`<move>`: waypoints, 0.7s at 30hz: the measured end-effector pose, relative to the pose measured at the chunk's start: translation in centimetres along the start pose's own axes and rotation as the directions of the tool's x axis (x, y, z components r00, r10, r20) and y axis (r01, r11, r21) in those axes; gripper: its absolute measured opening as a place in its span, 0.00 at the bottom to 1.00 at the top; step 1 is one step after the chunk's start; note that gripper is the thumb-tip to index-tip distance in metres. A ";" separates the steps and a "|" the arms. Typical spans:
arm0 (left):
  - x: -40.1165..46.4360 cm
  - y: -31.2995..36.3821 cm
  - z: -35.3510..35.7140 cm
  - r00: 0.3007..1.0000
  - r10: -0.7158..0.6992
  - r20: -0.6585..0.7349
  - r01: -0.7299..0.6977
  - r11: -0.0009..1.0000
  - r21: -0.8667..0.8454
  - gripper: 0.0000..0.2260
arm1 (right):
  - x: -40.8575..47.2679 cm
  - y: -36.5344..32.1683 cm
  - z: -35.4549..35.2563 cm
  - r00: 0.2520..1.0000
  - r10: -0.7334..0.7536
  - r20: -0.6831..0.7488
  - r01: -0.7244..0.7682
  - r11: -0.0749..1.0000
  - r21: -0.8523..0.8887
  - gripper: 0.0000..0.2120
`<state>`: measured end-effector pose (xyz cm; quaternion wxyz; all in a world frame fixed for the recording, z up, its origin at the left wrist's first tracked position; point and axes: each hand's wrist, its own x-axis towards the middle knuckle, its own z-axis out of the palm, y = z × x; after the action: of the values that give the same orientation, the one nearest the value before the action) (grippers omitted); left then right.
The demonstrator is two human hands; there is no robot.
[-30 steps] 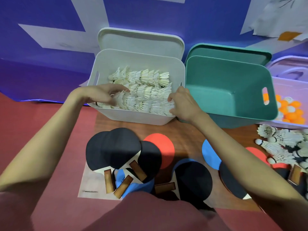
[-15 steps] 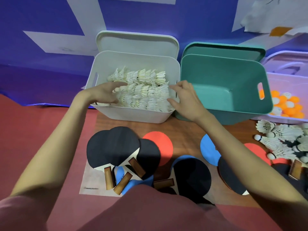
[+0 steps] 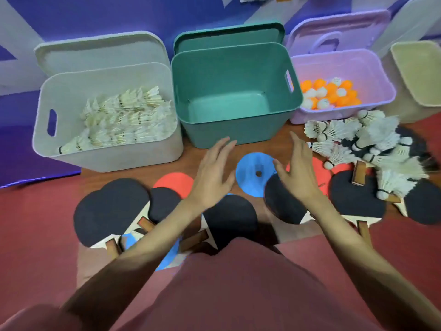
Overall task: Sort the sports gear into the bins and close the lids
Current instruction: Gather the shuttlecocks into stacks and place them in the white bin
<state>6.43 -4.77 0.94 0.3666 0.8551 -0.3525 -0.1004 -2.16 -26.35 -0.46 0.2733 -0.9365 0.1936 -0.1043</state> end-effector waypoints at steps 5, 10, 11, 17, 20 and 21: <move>2.1 3.6 5.8 0.991 -0.044 0.126 0.040 0.999 0.034 0.28 | -3.1 7.8 -3.9 0.989 0.146 0.004 -0.146 0.989 -0.017 0.34; 4.5 7.5 11.0 0.983 -0.070 0.172 0.066 0.997 0.027 0.26 | -4.1 14.7 -7.6 0.968 0.248 -0.037 -0.248 0.969 -0.008 0.32; 5.1 8.2 12.1 0.980 -0.073 0.185 0.069 0.997 0.029 0.26 | -3.9 16.0 -8.3 0.966 0.256 -0.043 -0.257 0.966 -0.020 0.32; 8.3 12.0 18.2 0.965 -0.050 0.257 0.036 0.998 0.060 0.23 | 0.5 23.3 -11.4 0.968 0.232 -0.095 -0.235 0.972 -0.014 0.28; 9.9 13.7 20.8 0.962 -0.076 0.264 0.056 0.995 0.079 0.22 | 3.2 25.7 -11.8 0.980 0.190 -0.066 -0.196 0.975 -0.101 0.28; 10.4 14.1 21.6 0.957 -0.087 0.276 0.064 0.994 0.091 0.22 | 3.9 26.2 -11.8 0.983 0.178 -0.046 -0.182 0.974 -0.137 0.26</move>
<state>-2.75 -30.67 -3.67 0.2743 0.8594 -0.3714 -0.2197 -10.21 -53.89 -4.84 0.2117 -0.9301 0.2890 -0.0811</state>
